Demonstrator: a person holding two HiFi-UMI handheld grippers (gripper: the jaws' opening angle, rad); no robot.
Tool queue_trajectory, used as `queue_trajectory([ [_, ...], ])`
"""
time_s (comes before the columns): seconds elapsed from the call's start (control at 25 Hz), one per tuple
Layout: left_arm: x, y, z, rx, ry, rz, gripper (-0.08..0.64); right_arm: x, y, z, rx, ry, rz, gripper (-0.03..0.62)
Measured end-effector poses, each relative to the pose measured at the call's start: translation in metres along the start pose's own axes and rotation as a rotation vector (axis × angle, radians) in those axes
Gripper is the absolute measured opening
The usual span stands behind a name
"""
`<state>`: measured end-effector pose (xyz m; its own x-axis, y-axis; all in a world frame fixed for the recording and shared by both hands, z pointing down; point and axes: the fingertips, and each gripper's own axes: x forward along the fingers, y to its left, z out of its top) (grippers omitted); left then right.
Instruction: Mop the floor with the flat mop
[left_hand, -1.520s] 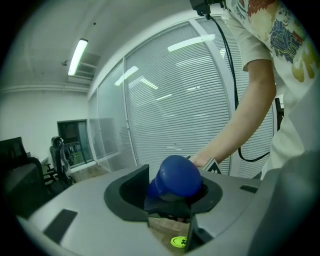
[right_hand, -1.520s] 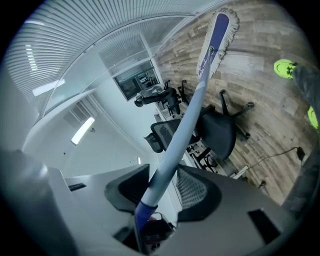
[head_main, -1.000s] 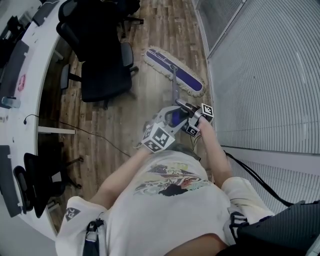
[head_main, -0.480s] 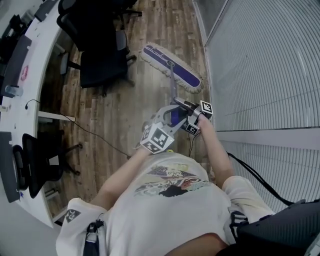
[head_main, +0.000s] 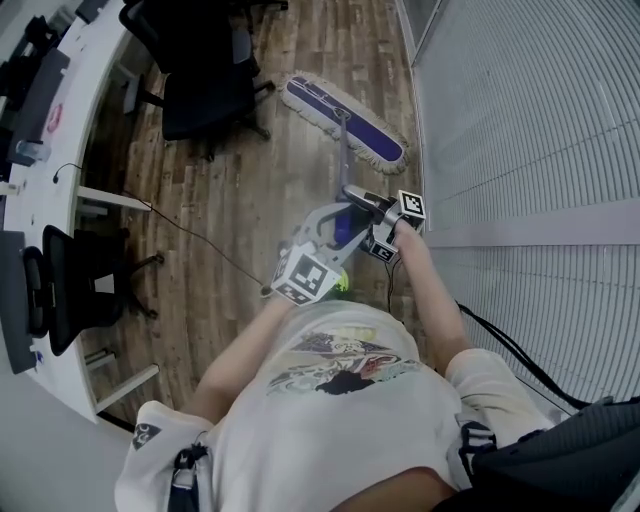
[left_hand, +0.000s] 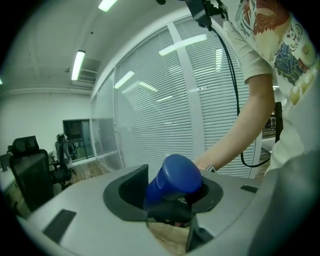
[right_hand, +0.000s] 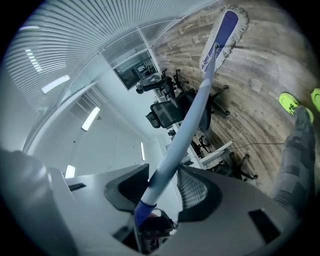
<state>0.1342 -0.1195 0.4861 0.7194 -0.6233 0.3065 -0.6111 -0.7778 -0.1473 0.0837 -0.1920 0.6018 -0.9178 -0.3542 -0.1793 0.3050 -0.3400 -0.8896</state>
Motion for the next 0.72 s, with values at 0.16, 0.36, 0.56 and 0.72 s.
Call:
queue_trajectory([
  [0.16,-0.019,-0.020,0.002,-0.010,-0.011,0.000,0.166,-0.009,-0.006,-0.027,-0.005,-0.002,0.010,0.167],
  [0.36,-0.053,-0.042,0.002,-0.011,-0.023,-0.016,0.166,-0.012,-0.018,-0.065,-0.013,-0.001,0.004,0.169],
  [0.56,-0.099,-0.064,-0.017,-0.006,-0.004,-0.029,0.166,-0.009,-0.044,-0.109,-0.011,-0.026,-0.013,0.169],
  [0.72,-0.131,-0.071,-0.036,0.016,-0.007,-0.043,0.167,0.001,-0.069,-0.130,-0.021,-0.067,-0.019,0.169],
])
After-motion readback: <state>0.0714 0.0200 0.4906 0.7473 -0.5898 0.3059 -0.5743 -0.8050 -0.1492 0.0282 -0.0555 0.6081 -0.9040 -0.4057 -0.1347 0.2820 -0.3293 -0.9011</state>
